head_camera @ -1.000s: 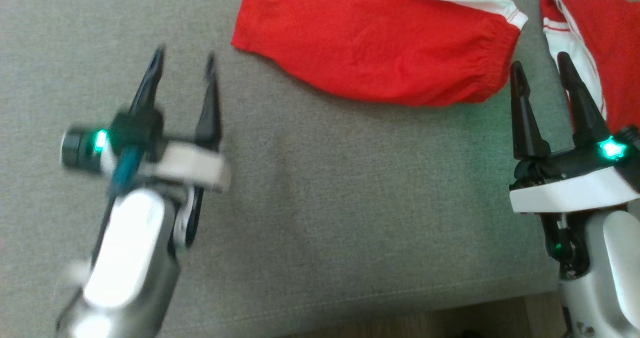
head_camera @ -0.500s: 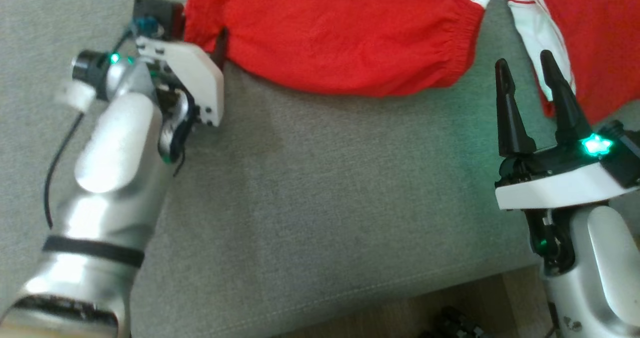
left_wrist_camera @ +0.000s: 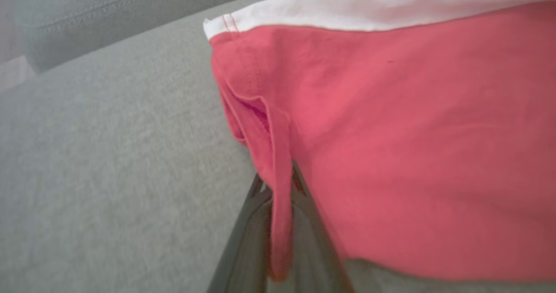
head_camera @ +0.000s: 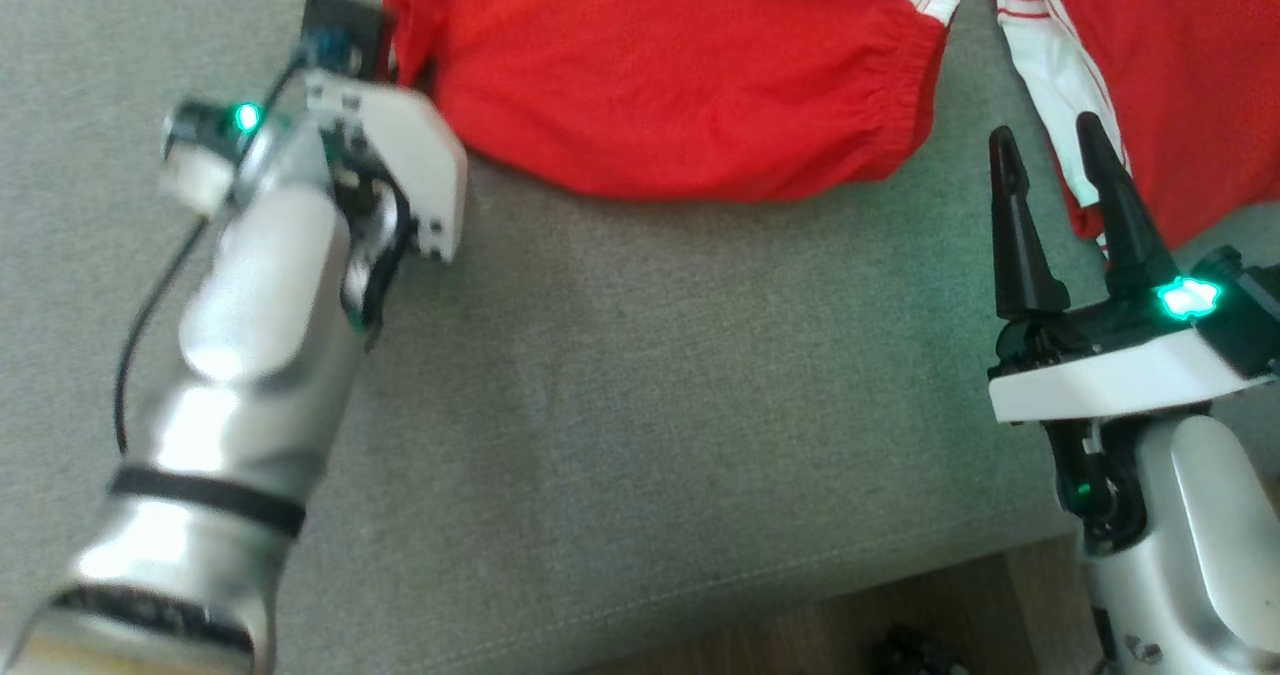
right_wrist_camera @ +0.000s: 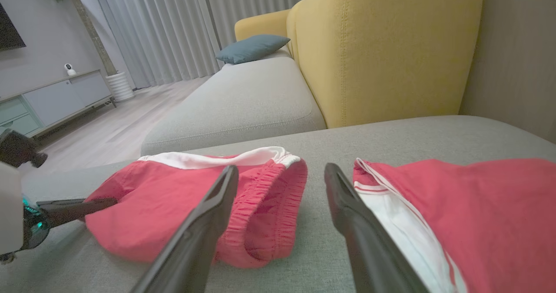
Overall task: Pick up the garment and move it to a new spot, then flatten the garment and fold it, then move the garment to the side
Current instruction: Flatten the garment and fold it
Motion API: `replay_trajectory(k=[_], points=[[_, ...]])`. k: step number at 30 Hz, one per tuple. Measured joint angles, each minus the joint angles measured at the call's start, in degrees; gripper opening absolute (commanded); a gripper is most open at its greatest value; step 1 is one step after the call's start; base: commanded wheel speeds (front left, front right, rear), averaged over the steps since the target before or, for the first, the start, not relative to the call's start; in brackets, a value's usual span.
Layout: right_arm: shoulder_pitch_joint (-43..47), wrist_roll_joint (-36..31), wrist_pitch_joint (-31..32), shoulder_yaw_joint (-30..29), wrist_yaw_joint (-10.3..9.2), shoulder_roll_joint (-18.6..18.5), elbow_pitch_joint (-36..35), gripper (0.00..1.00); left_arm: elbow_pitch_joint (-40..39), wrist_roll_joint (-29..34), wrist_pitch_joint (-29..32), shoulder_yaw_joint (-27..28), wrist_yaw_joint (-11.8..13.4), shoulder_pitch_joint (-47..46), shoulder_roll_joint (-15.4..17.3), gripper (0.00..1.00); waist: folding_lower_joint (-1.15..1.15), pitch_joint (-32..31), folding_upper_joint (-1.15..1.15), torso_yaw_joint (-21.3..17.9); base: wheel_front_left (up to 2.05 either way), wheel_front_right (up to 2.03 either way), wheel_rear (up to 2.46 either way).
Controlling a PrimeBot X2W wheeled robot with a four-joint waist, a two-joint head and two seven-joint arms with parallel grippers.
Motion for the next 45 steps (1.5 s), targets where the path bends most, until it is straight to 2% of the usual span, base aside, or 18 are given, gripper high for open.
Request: replay_trajectory(k=[3,8,14,15,16,17,21,26,30,38,45], points=[[0.36,0.00,0.05,-0.20,0.00,0.00,-0.02,1.00,-2.34,-0.83,-1.19,0.58,0.60,3.30,0.16,0.00,0.00,-0.79,0.00,0.30,0.00,0.00,0.00],[3.88,0.00,1.04,-0.34,0.00,0.04,-0.54,1.00,-13.61,-3.85,-2.20,2.12,3.22,16.42,2.03,0.00,0.00,-3.91,0.00,1.32,0.00,0.00,0.00],[7.26,0.00,2.32,-0.76,0.00,0.46,-1.80,1.00,-25.14,-6.01,0.96,2.78,6.27,28.91,4.16,0.00,0.00,-6.90,0.00,2.10,0.00,0.00,0.00],[7.54,0.00,2.49,-0.90,0.00,0.55,-2.01,1.00,-26.58,-6.20,1.10,2.81,6.65,30.35,4.43,0.27,0.00,-7.26,0.00,2.23,0.00,0.00,0.00],[7.73,0.00,2.69,-1.11,0.00,0.63,-2.18,1.00,-27.88,-6.30,1.09,2.94,7.19,31.55,4.65,0.91,0.00,-7.57,0.00,2.35,0.00,0.00,0.00],[7.96,-0.01,2.88,-1.36,0.00,0.74,-2.46,1.00,-28.98,-6.30,0.89,3.09,7.70,32.54,4.87,1.00,0.00,-7.83,0.00,2.47,0.00,0.00,0.00],[8.72,-1.19,3.61,-1.98,0.00,0.83,-3.60,1.00,-33.03,-6.08,-3.01,4.37,10.23,35.28,5.08,1.00,0.00,-8.80,0.00,2.58,0.00,0.00,0.00],[8.72,-2.72,4.71,-2.37,0.00,0.54,-5.69,1.00,-37.33,-3.34,-14.14,5.55,13.82,37.30,4.75,1.00,0.00,-10.01,0.00,3.13,0.00,0.00,0.00],[8.73,-3.75,6.30,-2.66,0.00,-0.26,-6.91,1.00,-39.99,-1.75,-20.59,6.45,15.74,38.92,4.64,1.00,0.00,-10.95,0.00,4.26,0.00,0.00,0.00],[11.16,-4.15,8.35,-3.52,0.00,-0.42,-8.39,1.00,-43.72,0.19,-22.96,6.34,17.58,43.19,4.98,1.00,0.00,-12.83,0.00,6.37,0.00,0.00,0.00],[12.02,-4.63,9.73,-3.77,0.00,-0.42,-9.26,1.00,-45.15,0.44,-22.93,6.27,18.08,44.39,5.19,1.00,0.00,-13.43,0.00,6.79,0.00,0.00,0.00]])
